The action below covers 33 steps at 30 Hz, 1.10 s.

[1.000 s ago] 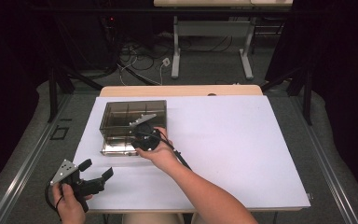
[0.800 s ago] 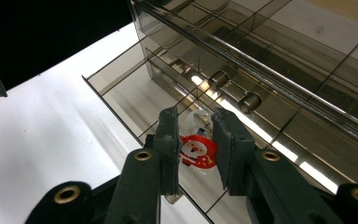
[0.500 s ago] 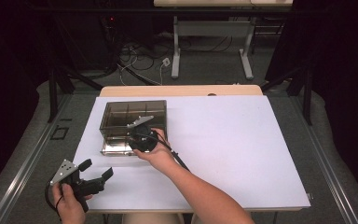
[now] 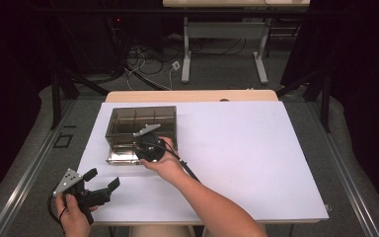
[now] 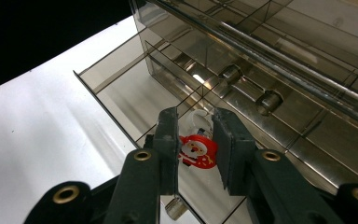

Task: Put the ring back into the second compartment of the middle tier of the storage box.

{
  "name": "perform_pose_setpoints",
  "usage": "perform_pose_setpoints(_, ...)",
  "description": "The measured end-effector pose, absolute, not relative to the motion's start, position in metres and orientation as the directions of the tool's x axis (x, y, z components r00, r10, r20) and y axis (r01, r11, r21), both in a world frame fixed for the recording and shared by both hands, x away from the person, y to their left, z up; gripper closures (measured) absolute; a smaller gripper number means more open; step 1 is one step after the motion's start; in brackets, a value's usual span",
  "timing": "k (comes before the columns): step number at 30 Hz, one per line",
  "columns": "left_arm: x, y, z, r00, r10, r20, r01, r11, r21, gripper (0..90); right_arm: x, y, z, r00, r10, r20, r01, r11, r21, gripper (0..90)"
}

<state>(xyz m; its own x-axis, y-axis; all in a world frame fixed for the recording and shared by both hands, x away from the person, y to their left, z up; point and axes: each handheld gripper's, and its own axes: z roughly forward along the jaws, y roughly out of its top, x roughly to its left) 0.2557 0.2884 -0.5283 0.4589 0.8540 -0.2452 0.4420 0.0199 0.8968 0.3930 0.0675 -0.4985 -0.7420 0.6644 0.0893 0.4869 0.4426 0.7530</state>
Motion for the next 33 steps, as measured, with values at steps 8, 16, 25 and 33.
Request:
perform_pose_setpoints(8, 0.2557, 0.2884, -0.5283, 0.46, 0.854, -0.244, 0.442, 0.018, 0.897, 0.2, 0.3941, 0.0685, -0.5011, -0.742, 0.666, 0.079, 0.483, 0.45, 0.752, 71.9)
perform_pose_setpoints(16, 0.2562, 0.2878, -0.5285, 0.461, 0.853, -0.246, 0.441, 0.02, 0.897, 0.1, 0.3943, 0.0684, -0.5023, -0.741, 0.666, 0.079, 0.477, 0.44, 0.761, 70.5)
perform_pose_setpoints(25, 0.2573, 0.2871, -0.529, 0.461, 0.852, -0.25, 0.441, 0.024, 0.897, 0.2, 0.3933, 0.0654, -0.499, -0.746, 0.658, 0.099, 0.482, 0.433, 0.762, 62.5)
perform_pose_setpoints(33, 0.258, 0.287, -0.5299, 0.458, 0.853, -0.25, 0.449, 0.022, 0.894, 0.1, 0.3955, 0.0615, -0.4977, -0.748, 0.655, 0.107, 0.475, 0.415, 0.776, 57.7)
